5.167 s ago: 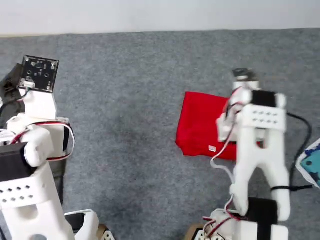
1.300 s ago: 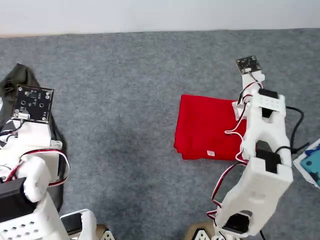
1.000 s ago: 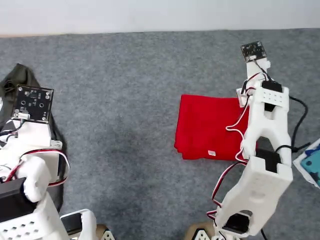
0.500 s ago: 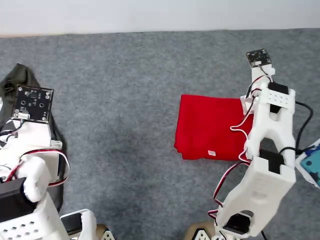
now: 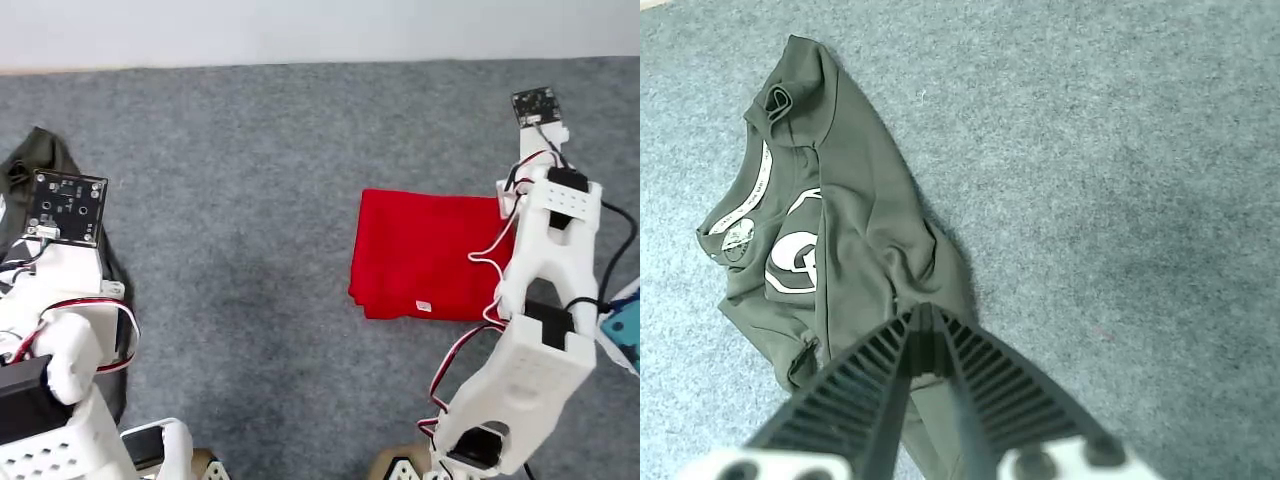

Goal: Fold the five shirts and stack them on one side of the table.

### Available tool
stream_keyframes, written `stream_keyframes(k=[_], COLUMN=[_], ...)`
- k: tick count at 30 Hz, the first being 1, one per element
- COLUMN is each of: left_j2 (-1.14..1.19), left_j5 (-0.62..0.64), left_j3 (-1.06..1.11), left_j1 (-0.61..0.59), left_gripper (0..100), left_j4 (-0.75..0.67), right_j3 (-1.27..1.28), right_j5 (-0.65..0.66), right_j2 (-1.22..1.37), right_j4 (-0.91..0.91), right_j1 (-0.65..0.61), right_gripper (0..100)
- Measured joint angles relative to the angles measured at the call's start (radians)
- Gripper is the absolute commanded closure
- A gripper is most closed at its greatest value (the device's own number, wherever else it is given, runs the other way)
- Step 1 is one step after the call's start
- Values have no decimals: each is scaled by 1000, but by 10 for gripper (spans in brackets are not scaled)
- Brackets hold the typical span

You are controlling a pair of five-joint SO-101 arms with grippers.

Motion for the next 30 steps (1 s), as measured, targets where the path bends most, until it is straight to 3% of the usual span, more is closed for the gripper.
stream_keyframes(k=[8,11,15,20,24,30], left_j2=[0,0,0,0,0,0], left_j5=[0,0,0,0,0,0], left_j3=[0,0,3,3,3,3], left_j1=[0,0,0,0,0,0], left_gripper=[997,997,997,997,997,997], left_j4=[0,0,0,0,0,0], right_j3=[0,0,0,-2,-2,-2], right_j5=[0,-63,-180,-371,-494,-552], right_j2=[-209,-270,-301,-279,-189,-31], right_j4=[313,433,551,594,594,594], right_j1=[-28,-37,-37,-38,-43,-77], right_gripper=[986,979,843,661,651,652])
